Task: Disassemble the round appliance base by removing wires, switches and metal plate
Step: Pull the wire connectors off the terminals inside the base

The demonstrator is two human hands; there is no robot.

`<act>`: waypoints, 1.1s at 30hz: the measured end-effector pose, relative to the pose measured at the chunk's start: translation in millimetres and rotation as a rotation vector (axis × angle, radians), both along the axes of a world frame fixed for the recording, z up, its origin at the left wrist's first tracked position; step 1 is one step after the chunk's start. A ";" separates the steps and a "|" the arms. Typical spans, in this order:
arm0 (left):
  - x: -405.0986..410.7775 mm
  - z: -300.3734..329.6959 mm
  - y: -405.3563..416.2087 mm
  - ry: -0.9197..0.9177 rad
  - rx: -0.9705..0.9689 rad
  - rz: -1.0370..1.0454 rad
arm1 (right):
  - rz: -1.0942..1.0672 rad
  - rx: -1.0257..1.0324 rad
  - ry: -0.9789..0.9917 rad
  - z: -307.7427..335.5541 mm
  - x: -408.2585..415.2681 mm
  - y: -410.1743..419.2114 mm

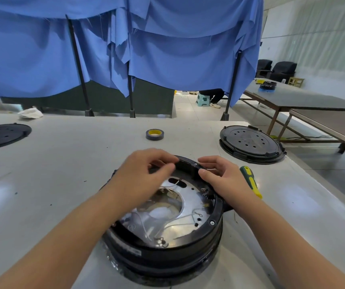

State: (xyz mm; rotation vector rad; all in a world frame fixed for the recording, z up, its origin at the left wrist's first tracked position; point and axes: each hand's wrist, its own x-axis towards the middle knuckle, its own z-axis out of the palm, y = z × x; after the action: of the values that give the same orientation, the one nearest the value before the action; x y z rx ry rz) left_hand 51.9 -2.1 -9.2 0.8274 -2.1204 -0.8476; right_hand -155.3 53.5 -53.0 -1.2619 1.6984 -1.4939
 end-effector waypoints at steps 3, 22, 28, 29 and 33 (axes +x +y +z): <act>16.0 -7.1 -13.4 0.002 -0.086 0.164 | 0.000 0.012 0.025 0.8 -2.1 0.1; 35.4 -46.8 -9.4 0.379 0.358 0.369 | 0.027 0.060 0.048 5.4 -15.9 8.7; 34.1 -49.4 -3.7 0.400 0.395 0.357 | 0.002 0.096 0.165 14.0 -13.1 11.4; 34.4 -49.3 -3.5 0.397 0.397 0.357 | -0.007 0.089 0.242 16.4 -12.3 11.6; 34.7 -49.9 -3.9 0.413 0.371 0.372 | -0.004 0.064 0.558 29.5 -5.2 14.7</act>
State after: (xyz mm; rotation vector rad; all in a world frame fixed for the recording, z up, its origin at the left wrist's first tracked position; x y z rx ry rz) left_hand 86.7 -6.0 -59.1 1.0858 -1.4146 -1.1116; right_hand -160.5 68.2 -23.5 -1.7525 2.0665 -1.1367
